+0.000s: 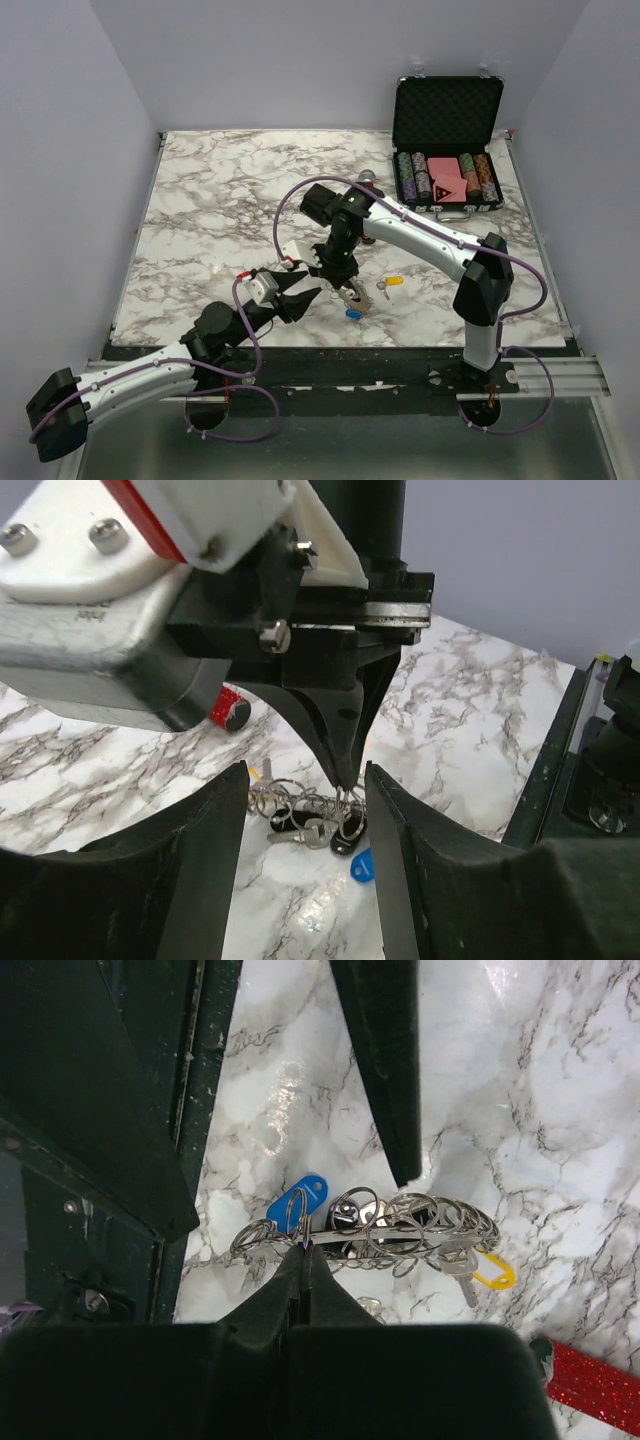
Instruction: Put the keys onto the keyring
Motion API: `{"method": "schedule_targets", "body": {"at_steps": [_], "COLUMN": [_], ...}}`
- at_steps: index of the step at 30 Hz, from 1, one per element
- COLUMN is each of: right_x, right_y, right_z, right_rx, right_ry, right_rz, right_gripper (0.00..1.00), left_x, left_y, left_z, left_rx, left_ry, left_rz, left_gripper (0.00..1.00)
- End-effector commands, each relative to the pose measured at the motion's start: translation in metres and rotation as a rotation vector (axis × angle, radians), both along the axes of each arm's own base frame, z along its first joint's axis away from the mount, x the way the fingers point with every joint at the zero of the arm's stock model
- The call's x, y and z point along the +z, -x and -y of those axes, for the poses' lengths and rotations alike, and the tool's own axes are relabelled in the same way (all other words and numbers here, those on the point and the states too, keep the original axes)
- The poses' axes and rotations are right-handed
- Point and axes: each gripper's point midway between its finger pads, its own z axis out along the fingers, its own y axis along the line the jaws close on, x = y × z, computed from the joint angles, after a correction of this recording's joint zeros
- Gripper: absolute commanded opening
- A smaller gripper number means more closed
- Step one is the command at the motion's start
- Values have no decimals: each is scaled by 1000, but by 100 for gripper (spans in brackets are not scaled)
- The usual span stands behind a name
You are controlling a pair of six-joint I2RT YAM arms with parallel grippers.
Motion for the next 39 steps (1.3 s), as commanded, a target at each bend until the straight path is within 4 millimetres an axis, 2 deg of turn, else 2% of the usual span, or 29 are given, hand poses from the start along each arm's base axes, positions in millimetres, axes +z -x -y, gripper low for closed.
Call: {"method": "schedule_targets", "body": {"at_steps": [1,8,23,31,32,39], "right_x": [14,17,24,27,27,29], "right_y": [11,14,9,10,10,12], "right_z": [-7,-10,-11,-11,-11,-11], "right_rx": [23,23,3,3,2,6], "right_ry": [-86,-109,-150,-165,-164,-170], "right_rz": [-33,-47,-53,-58,-63,-69], "right_gripper": [0,0,0,0,0,0], "left_x": [-27,-35,-44,-55,-45,-43], "left_y": [3,3,18,17,15,10], "left_z": [-7,1,18,18,22,26], "left_rx": [7,-20,-137,-138,-135,-129], "left_ry": [-15,-62,-87,-125,-112,-133], "left_rz": [-7,-25,-45,-60,-45,-27], "left_gripper": [57,43,42,39,38,34]}}
